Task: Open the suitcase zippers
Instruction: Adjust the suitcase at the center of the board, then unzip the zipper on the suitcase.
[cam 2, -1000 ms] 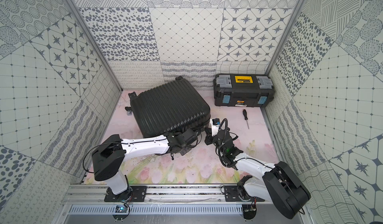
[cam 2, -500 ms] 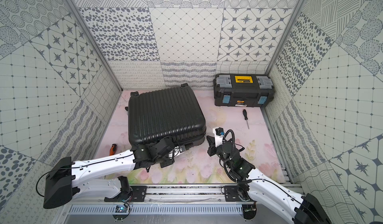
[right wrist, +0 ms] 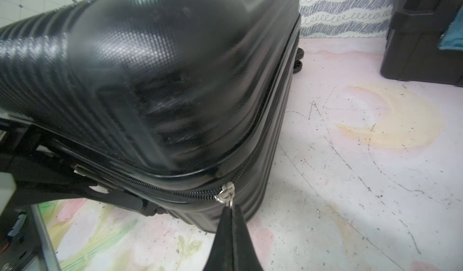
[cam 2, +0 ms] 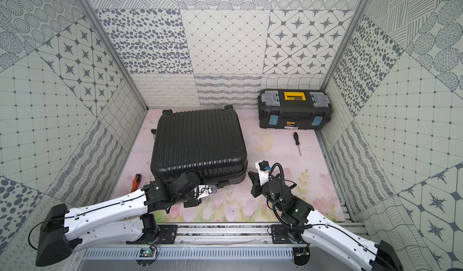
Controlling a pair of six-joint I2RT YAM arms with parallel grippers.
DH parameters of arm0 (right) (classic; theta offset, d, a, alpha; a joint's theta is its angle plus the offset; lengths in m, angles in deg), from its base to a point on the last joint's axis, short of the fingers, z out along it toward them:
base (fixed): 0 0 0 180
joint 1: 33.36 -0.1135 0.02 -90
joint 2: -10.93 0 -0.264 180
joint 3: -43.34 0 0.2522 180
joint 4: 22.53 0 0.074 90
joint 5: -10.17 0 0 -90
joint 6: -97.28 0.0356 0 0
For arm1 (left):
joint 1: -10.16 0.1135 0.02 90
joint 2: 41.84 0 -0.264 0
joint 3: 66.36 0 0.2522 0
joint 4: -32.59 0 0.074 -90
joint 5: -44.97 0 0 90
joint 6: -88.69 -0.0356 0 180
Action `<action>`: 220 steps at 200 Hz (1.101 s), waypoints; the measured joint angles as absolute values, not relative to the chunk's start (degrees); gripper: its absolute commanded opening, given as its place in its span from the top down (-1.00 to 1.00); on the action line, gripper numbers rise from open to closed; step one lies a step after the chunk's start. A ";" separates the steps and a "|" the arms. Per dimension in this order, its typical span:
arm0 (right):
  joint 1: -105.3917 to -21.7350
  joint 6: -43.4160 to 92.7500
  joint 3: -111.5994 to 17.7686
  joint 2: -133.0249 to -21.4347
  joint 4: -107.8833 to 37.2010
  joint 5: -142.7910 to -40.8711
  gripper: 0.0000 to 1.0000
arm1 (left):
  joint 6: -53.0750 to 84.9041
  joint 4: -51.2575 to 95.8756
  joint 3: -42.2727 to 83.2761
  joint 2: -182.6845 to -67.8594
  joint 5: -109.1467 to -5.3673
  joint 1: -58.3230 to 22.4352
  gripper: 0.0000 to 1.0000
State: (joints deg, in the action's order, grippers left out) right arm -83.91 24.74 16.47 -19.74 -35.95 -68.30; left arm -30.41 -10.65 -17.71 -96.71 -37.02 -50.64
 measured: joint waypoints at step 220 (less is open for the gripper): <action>-88.63 24.06 19.47 -23.98 -29.68 -68.08 0.24 | -32.94 -15.74 -21.82 -85.85 -38.63 -50.60 1.00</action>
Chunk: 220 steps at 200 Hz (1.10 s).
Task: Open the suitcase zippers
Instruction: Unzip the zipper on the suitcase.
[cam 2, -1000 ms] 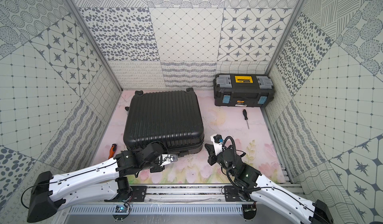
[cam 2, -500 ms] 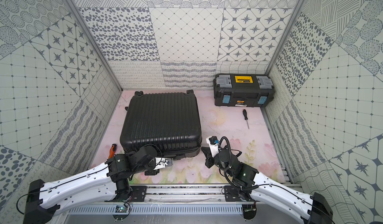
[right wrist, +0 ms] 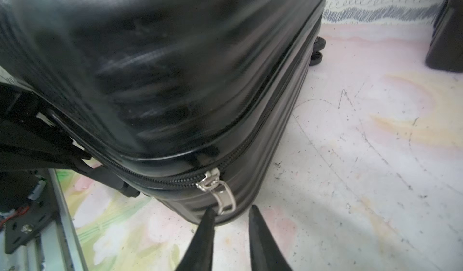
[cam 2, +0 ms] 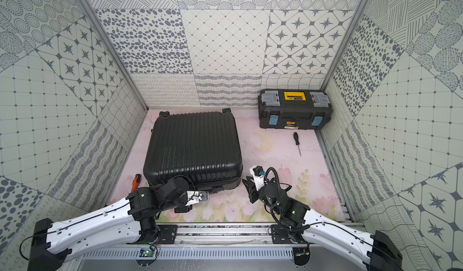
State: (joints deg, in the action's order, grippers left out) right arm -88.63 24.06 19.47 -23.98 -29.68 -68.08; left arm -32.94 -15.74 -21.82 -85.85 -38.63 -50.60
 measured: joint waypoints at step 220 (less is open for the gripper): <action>-88.30 13.02 15.47 -29.58 -31.56 -75.19 1.00 | -35.00 -18.71 -21.82 -82.09 -39.75 -50.60 1.00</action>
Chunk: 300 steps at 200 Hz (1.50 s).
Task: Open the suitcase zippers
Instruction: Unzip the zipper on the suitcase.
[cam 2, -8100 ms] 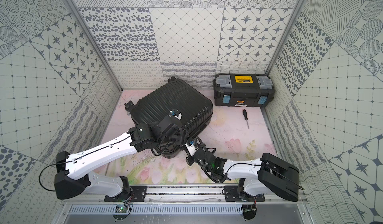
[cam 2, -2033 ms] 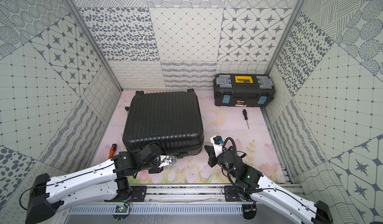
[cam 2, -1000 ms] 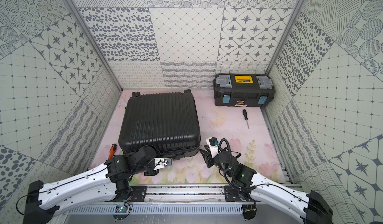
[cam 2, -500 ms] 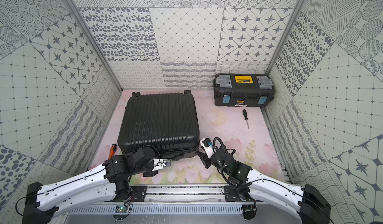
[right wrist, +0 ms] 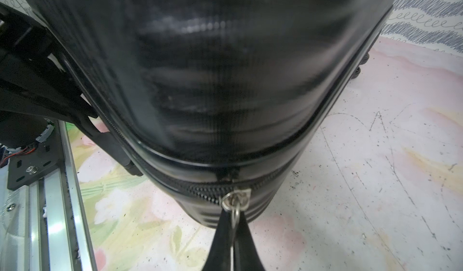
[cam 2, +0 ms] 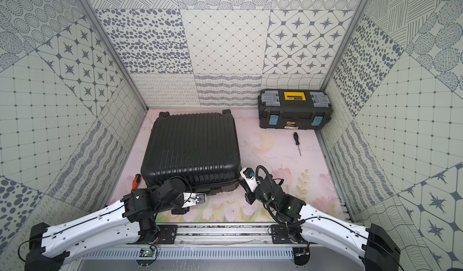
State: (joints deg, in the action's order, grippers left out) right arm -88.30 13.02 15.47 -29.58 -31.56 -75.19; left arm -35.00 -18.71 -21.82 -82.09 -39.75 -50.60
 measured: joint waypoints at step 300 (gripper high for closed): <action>-61.52 23.77 1.70 -55.54 -28.74 -95.80 1.00 | -47.50 -18.34 -23.30 -74.35 -46.31 -55.01 1.00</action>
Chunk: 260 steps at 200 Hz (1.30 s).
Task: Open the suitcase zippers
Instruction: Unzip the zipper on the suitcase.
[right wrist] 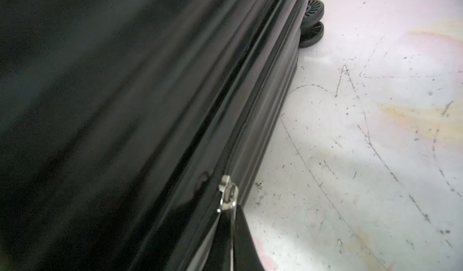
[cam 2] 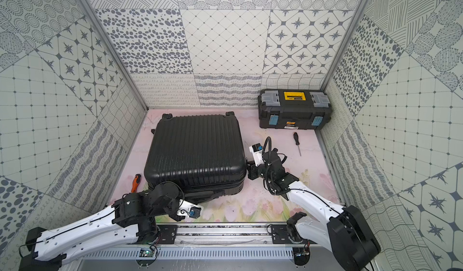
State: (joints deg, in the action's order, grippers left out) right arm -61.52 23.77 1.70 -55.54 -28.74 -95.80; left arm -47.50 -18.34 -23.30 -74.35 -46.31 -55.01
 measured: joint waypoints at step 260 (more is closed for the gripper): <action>-63.08 32.78 12.67 -47.28 -21.20 -73.24 1.00 | -62.91 -18.45 -22.21 -86.81 -55.77 -49.26 -0.07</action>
State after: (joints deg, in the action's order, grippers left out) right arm -63.08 32.78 12.67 -47.28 -21.20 -73.24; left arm -62.91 -18.45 -22.21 -86.81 -55.77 -49.26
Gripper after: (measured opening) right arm 0.051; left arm 0.545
